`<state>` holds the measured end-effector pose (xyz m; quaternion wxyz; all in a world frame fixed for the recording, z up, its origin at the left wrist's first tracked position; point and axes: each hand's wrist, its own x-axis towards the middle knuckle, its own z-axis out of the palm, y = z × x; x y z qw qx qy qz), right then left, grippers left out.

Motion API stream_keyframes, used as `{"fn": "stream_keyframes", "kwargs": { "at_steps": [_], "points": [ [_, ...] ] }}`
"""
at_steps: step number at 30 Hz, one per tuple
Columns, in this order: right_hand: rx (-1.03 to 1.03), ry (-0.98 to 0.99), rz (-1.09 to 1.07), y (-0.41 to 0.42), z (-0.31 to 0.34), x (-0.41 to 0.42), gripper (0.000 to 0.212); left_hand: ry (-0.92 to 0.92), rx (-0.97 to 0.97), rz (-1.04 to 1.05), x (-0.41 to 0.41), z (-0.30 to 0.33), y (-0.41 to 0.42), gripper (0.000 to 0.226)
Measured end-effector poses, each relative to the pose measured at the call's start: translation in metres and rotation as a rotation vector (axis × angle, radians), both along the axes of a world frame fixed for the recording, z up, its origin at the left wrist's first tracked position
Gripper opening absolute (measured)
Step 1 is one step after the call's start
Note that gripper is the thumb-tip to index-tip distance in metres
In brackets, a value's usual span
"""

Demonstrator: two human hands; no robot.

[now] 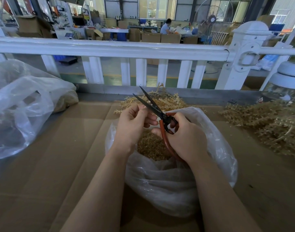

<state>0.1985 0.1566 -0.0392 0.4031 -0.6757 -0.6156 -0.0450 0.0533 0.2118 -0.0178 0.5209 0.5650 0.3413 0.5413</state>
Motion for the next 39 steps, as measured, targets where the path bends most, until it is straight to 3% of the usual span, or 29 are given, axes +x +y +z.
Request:
{"fn": "stream_keyframes", "kwargs": {
  "at_steps": [6, 11, 17, 25, 39],
  "points": [
    [-0.02, -0.022, 0.008, 0.001, -0.001, 0.002, 0.073, 0.059, 0.015, 0.026, -0.001, -0.003, 0.003, 0.02],
    [-0.047, -0.01, 0.008, 0.001, 0.0, 0.002, 0.076, 0.145, 0.165, 0.105, -0.003, -0.002, 0.002, 0.004],
    [-0.043, -0.03, -0.004, -0.001, 0.001, 0.002, 0.074, 0.271, 0.206, 0.205, -0.008, -0.001, 0.0, 0.01],
    [-0.084, -0.008, 0.031, -0.002, 0.003, 0.001, 0.075, -0.083, -0.135, -0.038, -0.009, 0.0, 0.005, 0.01],
    [-0.068, -0.015, 0.054, 0.001, -0.001, 0.003, 0.07, -0.185, -0.266, -0.144, -0.014, 0.004, 0.004, 0.011]
  ]
}}
